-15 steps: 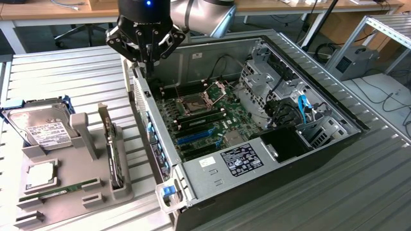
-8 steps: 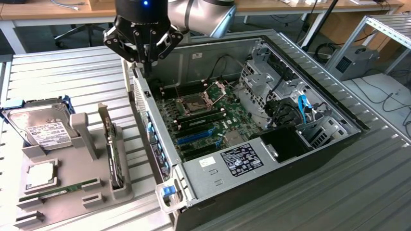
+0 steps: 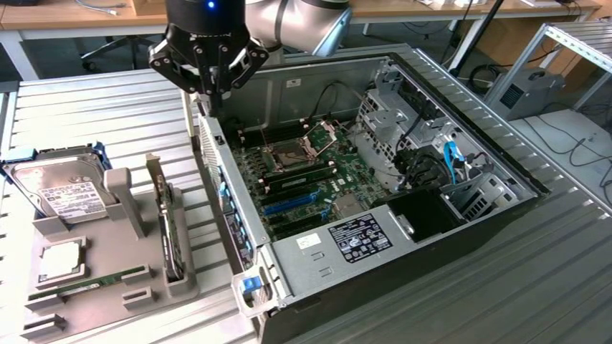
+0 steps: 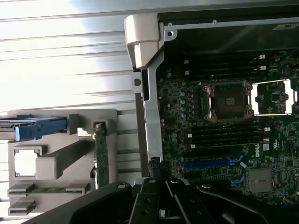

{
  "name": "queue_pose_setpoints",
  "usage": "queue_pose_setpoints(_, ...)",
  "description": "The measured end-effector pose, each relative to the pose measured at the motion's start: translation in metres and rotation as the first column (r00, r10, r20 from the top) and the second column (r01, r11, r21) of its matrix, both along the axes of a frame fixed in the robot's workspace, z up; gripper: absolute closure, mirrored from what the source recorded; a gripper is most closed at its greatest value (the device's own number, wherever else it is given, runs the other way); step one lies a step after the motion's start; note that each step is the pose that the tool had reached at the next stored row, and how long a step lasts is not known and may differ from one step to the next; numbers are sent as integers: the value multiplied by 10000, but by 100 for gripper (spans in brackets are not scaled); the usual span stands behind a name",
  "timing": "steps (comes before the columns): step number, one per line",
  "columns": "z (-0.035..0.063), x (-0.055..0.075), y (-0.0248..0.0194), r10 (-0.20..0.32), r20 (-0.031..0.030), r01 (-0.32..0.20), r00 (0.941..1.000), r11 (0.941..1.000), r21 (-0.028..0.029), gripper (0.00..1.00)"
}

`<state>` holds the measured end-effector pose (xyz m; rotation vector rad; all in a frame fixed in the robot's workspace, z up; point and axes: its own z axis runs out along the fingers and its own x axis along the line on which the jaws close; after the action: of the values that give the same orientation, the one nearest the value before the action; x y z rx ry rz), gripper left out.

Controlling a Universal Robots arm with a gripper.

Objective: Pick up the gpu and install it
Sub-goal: 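Reach for the gpu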

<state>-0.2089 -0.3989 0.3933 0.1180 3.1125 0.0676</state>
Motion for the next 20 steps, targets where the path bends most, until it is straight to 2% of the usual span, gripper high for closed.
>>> queue_pose_setpoints(20, 0, -93, 0, 1, 0, -1, 10000, 10000, 0, 89)
